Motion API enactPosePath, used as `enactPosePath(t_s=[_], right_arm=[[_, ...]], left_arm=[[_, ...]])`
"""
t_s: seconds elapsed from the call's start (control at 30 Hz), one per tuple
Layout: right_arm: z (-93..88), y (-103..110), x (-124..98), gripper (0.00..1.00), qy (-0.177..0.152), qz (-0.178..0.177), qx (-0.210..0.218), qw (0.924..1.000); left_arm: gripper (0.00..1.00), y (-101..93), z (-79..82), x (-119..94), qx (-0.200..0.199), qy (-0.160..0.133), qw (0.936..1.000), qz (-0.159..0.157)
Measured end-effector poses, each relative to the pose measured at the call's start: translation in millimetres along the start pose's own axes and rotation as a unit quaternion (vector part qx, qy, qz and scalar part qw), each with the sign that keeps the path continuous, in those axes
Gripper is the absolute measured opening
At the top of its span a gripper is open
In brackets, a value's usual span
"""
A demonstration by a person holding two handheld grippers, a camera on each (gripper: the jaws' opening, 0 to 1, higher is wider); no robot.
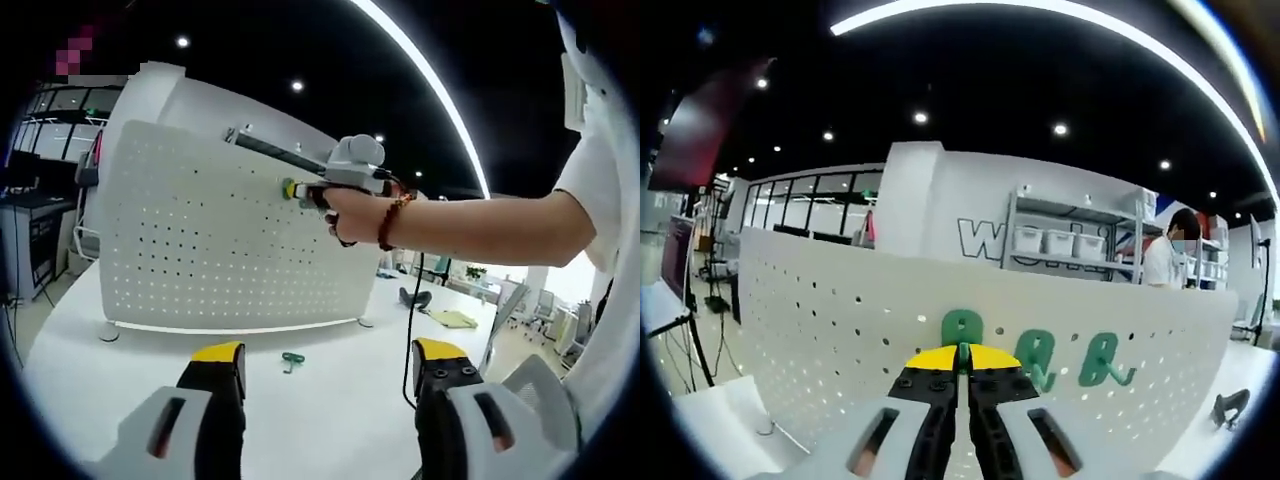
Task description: Insert the hook assembly into the mounting plate slot until the hook locks in place.
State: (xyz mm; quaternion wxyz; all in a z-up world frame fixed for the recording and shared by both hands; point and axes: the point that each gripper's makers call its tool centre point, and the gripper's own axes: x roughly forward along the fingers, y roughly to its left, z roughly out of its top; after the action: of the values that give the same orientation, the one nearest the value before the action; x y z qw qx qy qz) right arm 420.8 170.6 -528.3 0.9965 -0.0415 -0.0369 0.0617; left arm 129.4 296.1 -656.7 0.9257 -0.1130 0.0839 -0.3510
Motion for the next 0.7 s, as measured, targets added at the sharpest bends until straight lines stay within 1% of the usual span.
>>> enactPosePath(t_s=[0.03,0.07,0.13,0.23,0.27,0.3,0.43,0.5,0.53,0.57,0.63,0.7], right_arm=[[-1.3,2,0,0.01,0.003,0.005,0.000,1.0000],[0.9,2,0,0.01,-0.004,0.000,-0.004,1.0000],[0.9,2,1,0.01,-0.003,-0.003,-0.008,1.0000],[-3.4,1,2,0.00,0.002,-0.006,0.014,0.9999],[-2.4,2,2,0.00,-0.003,-0.007,0.013,0.9999],[-2.6,2,1,0.01,-0.003,-0.009,0.002,1.0000],[-2.6,4,0,0.01,-0.001,-0.006,0.002,1.0000],[-3.3,5,0,0.01,0.003,0.000,-0.007,1.0000],[-5.2,6,0,0.02,0.009,0.007,0.001,0.9999],[-9.4,10,-1,0.02,0.023,0.019,0.023,0.9993],[-2.4,6,-1,0.04,0.004,0.010,0.008,0.9999],[1.3,8,-1,0.04,0.000,0.016,0.005,0.9999]], left_arm=[[0.69,0.0,0.1,0,0.001,0.000,1.0000,0.000],[0.69,0.5,0.1,0,0.002,0.000,1.0000,0.000],[0.69,1.0,-0.3,0,0.000,0.001,1.0000,0.000],[0.69,2.3,-0.5,-1,0.000,0.002,1.0000,0.002],[0.69,2.8,-0.4,-1,0.000,0.002,1.0000,0.002],[0.69,3.4,-0.2,-1,0.000,0.001,1.0000,0.003],[0.69,4.4,0.1,-1,-0.004,-0.001,1.0000,0.004],[0.69,3.8,-0.7,-1,-0.003,0.000,1.0000,0.003],[0.69,3.0,-0.9,0,-0.003,0.001,1.0000,0.002],[0.69,2.2,-1.1,0,-0.003,0.001,1.0000,0.001],[0.69,0.9,-1.3,1,-0.003,0.001,1.0000,-0.001],[0.69,-0.7,-1.7,2,-0.002,0.002,1.0000,-0.004]])
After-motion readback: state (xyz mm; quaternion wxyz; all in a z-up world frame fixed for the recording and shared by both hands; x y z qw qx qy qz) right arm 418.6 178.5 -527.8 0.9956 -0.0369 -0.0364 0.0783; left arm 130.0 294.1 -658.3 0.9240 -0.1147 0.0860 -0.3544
